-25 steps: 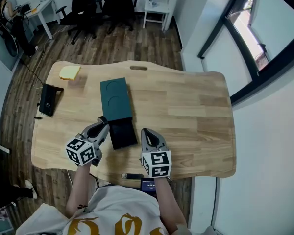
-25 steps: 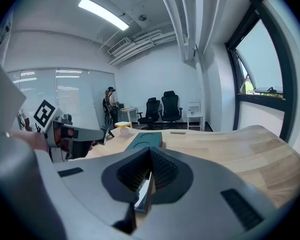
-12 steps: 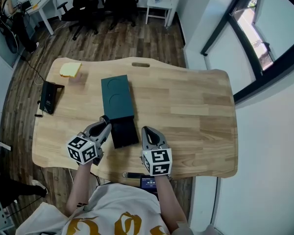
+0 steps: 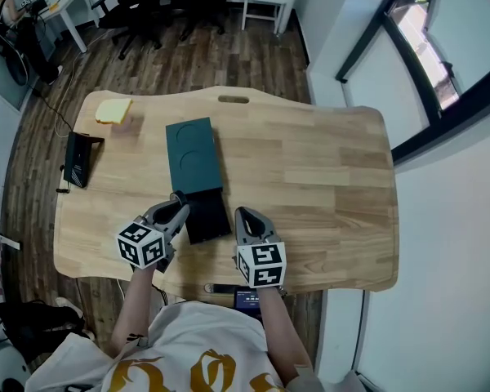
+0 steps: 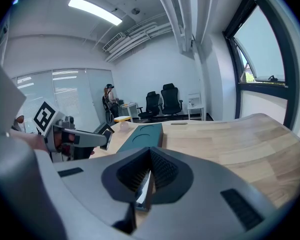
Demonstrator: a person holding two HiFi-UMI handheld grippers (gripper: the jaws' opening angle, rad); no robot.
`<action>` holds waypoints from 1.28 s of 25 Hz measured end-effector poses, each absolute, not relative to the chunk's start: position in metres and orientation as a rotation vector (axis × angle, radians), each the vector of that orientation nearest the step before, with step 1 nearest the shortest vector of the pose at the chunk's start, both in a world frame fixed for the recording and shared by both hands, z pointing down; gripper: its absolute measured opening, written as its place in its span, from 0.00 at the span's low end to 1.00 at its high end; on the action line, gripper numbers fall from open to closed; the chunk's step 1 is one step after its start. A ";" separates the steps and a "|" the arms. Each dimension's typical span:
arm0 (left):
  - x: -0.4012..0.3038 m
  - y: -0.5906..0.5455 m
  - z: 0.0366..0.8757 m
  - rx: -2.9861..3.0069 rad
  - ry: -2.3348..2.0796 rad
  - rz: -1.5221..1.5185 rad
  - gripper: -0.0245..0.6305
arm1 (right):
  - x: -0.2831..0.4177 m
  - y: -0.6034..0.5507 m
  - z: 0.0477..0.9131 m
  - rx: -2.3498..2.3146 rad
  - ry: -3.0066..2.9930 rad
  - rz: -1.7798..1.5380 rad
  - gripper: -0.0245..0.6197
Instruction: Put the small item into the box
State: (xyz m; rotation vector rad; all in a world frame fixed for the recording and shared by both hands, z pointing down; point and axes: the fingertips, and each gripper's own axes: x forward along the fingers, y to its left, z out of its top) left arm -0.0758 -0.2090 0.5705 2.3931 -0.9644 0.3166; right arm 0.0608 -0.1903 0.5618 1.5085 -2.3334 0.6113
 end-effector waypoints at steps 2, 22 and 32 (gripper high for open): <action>-0.073 -0.208 0.576 2.395 -0.952 0.347 0.11 | 0.062 -0.188 0.564 1.514 -2.325 0.607 0.05; -0.051 -0.197 0.628 2.378 -0.851 0.576 0.11 | 0.083 -0.185 0.598 1.586 -2.248 0.641 0.05; -0.039 -0.191 0.657 2.320 -0.741 0.756 0.11 | 0.085 -0.185 0.614 1.554 -2.231 0.712 0.05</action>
